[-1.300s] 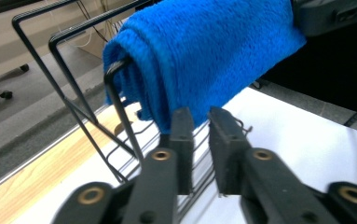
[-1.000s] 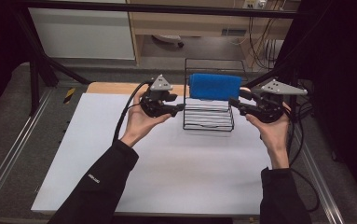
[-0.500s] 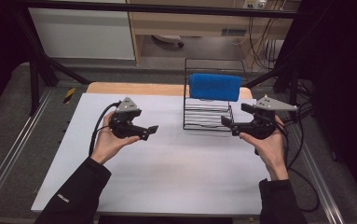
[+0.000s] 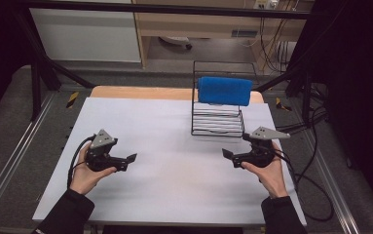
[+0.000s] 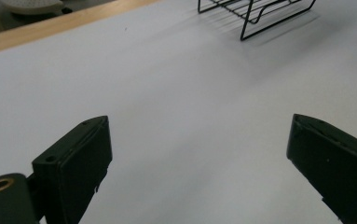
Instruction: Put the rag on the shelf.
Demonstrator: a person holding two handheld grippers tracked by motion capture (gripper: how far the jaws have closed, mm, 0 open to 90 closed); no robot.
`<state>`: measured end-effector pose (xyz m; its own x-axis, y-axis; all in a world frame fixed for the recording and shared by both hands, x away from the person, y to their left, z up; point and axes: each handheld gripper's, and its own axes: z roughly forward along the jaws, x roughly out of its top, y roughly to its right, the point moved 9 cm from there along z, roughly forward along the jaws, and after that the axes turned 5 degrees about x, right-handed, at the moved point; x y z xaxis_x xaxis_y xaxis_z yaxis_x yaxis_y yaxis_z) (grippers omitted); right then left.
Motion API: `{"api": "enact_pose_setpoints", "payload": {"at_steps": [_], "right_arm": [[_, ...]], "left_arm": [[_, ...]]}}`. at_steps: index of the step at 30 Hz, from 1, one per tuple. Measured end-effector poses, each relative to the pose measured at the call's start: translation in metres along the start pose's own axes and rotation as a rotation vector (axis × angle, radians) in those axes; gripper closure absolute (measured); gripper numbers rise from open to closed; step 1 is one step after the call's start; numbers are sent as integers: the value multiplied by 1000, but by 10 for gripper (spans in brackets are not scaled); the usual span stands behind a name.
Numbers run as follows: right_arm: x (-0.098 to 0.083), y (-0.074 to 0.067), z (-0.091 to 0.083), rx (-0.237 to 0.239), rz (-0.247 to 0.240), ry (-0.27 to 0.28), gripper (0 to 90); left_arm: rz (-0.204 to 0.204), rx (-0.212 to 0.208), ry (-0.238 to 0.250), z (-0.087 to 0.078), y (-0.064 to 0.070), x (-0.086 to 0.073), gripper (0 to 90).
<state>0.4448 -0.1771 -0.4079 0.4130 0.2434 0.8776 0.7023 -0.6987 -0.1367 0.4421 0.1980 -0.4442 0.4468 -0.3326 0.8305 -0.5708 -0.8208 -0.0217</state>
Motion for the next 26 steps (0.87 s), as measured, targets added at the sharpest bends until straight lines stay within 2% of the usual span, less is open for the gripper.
{"api": "enact_pose_setpoints", "payload": {"at_steps": [8, 10, 12, 17, 21, 26], "right_arm": [[-53, 1, 5, 44, 55, -65, 7], [-64, 0, 3, 61, 55, -76, 7], [-74, 2, 1, 57, 50, -82, 7], [-91, 7, -5, 54, 84, -88, 8], [-102, 10, -7, 46, 89, -108, 8], [-107, 9, -8, 44, 95, -120, 8]], "left_arm": [[-20, -8, -8, -11, -12, -39, 83], [-23, -9, -8, -14, -14, -45, 84], [-22, -10, -11, -16, -16, -51, 84], [-25, -14, -5, -20, -18, -59, 84], [-4, -6, -17, -19, -18, -67, 82], [-22, -8, -27, -18, -20, -71, 82]]}}
